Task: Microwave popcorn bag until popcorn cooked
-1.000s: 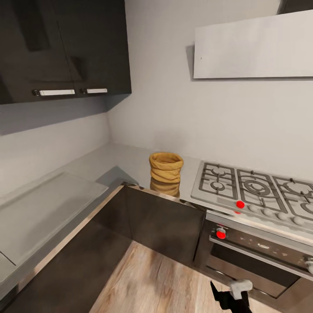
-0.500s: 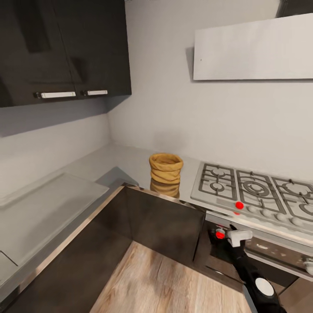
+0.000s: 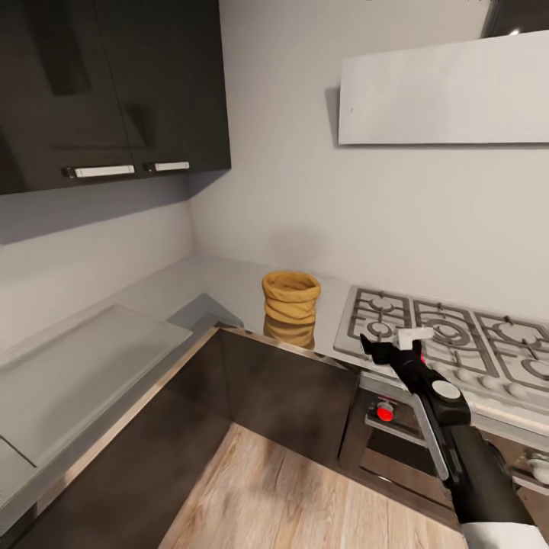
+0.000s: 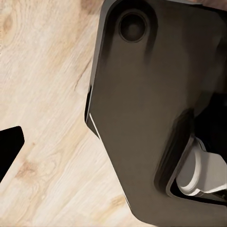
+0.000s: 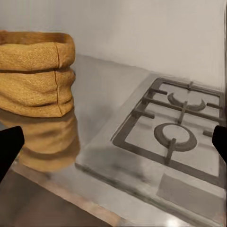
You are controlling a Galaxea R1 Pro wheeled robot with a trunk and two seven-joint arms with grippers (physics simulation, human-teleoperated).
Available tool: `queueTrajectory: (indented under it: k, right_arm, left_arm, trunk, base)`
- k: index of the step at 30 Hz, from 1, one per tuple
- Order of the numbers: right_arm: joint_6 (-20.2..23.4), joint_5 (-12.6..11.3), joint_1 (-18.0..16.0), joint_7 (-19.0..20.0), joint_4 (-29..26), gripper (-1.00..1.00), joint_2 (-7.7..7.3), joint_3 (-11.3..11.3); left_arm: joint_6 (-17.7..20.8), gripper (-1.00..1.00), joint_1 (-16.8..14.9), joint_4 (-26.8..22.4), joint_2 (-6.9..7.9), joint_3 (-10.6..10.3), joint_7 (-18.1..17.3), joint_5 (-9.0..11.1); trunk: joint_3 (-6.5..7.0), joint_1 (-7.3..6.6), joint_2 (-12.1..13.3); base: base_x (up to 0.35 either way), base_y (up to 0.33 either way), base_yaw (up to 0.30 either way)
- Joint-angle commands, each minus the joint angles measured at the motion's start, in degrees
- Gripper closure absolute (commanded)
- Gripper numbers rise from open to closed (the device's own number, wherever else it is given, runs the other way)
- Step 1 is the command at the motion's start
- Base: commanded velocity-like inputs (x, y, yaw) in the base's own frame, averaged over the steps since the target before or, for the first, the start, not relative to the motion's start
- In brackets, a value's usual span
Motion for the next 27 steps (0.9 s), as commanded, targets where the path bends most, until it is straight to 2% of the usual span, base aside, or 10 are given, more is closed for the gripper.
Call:
queueTrajectory:
  k: [1,4,7,9,15,17,21,22,24,27]
  right_arm:
    - [1.27,0.16,-1.59,0.32,-0.07,-1.00,-0.01,-0.10]
    - [4.40,0.20,-5.89,0.26,-0.07,-1.00,-0.02,-0.14]
    - [10.07,0.22,-9.98,-0.10,-0.03,-1.00,-0.03,-0.18]
    - [16.23,0.24,-14.60,-1.89,0.16,-1.00,-0.03,-0.19]
    - [24.91,0.28,-26.20,-5.85,5.40,-1.00,-0.03,-0.19]
    - [28.61,0.30,-33.99,-6.35,14.05,-1.00,-0.03,-0.15]
    - [31.42,0.32,-47.66,-6.87,33.10,-1.00,-0.03,-0.11]
    - [32.11,0.36,-50.88,-8.04,37.55,-1.00,-0.03,-0.11]
    - [34.01,0.39,-55.70,-11.33,44.40,-1.00,-0.03,-0.11]
    - [35.12,0.39,-60.10,-13.52,48.87,-1.00,-0.03,-0.11]
  left_arm:
    - [0.05,-1.00,-0.03,-0.03,-0.01,0.19,0.01,0.05]
    - [0.05,-1.00,-0.03,-0.03,-0.01,0.19,0.01,0.05]
    - [0.05,-1.00,-0.03,-0.03,-0.02,0.19,0.01,0.05]
    - [0.05,-1.00,-0.03,-0.03,-0.02,0.19,0.01,0.05]
    - [0.05,-1.00,-0.03,-0.03,-0.02,0.19,0.01,0.05]
    - [0.05,-1.00,-0.03,-0.03,-0.02,0.19,0.01,0.05]
    - [0.05,-1.00,-0.03,-0.03,-0.02,0.19,0.00,0.05]
    - [0.05,-1.00,-0.03,-0.03,-0.02,0.19,-0.01,0.05]
    - [0.05,-1.00,-0.03,-0.03,-0.02,0.19,0.00,0.05]
    - [0.07,-1.00,-0.03,-0.03,-0.02,0.19,-0.01,0.05]
  trunk:
    - [0.08,-0.21,0.34]
    - [0.62,-0.87,1.54]
    - [1.16,-1.53,2.74]
    - [1.52,-1.97,3.55]
    - [2.60,-3.28,5.95]
    - [2.96,-3.72,6.76]
    - [3.67,-4.60,8.36]
    - [3.85,-4.82,8.76]
    - [4.21,-5.26,9.56]
    - [4.75,-5.92,10.77]
  base:
    - [0.000,0.000,0.000]
    - [0.000,0.000,0.000]
    - [0.000,0.000,0.000]
    - [0.000,0.000,0.000]
    - [0.000,0.000,0.000]
    - [0.000,0.000,0.000]
    - [0.000,0.000,0.000]
    - [0.000,0.000,0.000]
    - [0.000,0.000,0.000]
    - [0.000,0.000,0.000]
